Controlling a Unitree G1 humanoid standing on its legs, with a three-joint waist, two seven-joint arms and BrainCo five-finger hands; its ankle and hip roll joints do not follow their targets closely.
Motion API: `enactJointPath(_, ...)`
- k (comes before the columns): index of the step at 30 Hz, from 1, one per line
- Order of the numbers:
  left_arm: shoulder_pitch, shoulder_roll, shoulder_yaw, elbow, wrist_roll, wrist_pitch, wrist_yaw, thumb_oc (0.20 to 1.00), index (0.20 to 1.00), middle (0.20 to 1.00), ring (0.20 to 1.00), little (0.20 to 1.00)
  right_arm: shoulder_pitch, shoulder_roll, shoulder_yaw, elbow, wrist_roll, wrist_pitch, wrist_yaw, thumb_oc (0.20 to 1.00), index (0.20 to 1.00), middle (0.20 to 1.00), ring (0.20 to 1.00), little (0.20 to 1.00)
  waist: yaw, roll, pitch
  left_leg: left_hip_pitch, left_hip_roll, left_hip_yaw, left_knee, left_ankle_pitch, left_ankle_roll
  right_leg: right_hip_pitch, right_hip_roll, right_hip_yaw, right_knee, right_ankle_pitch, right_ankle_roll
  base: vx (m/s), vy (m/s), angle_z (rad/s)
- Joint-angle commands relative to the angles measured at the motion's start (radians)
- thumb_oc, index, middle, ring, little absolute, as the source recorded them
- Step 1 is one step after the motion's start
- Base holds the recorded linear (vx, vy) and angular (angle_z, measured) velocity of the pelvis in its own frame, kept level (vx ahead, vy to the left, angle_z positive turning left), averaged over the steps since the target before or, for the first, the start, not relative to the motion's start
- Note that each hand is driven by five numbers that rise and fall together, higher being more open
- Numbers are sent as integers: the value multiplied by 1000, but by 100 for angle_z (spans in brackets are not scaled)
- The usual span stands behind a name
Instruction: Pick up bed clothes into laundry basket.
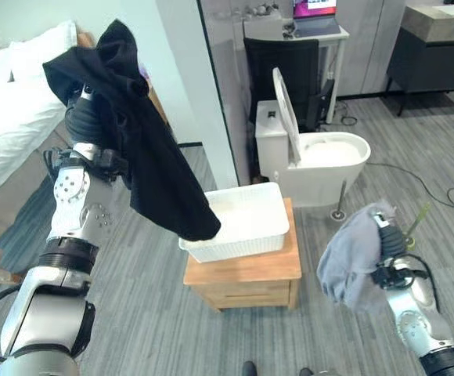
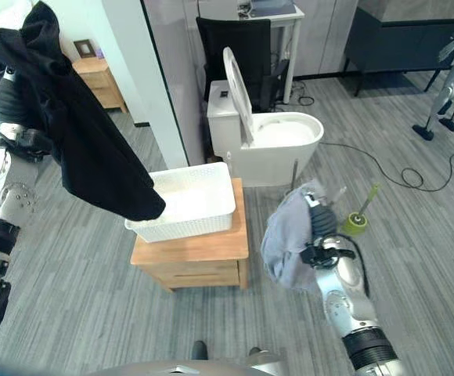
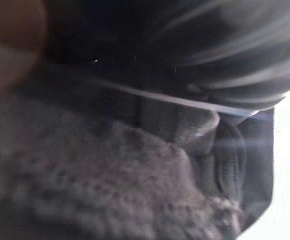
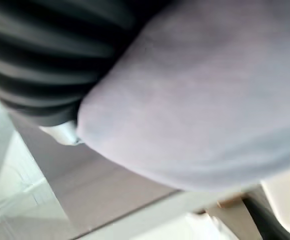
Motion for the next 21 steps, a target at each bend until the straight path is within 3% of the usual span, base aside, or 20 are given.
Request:
enactJointPath(1,-136,64,-38,84,-9,-7,-15,200,200,200,200,200,-40,4,-35,-65,37,-33,45,200,200,200,200,200,15,-25,-40,42,24,58,13,-87,-31,-146,-42,24,23,28,54,22,-27,-4)
enactJointPath(6,-196,84,-56,294,52,42,-34,200,200,200,200,200,-16,-10,1,-70,56,-4,75,200,200,200,200,200,-24,-15,-18,27,36,98,13,-86,-42,-181,-33,50,25,42,59,38,-7,-19)
enactJointPath(15,-237,57,-86,379,107,55,-42,200,200,200,200,200,-41,-7,54,-55,43,8,74,200,200,200,200,200,-50,7,2,-5,44,137,13,-82,-54,-222,-29,78,13,59,63,22,0,-18)
enactJointPath(21,-266,37,-126,470,232,74,-12,200,200,200,200,200,-68,-10,94,-52,43,13,76,200,200,200,200,200,-73,24,41,-36,46,155,13,-74,-59,-265,-23,95,14,72,63,-4,4,-3)
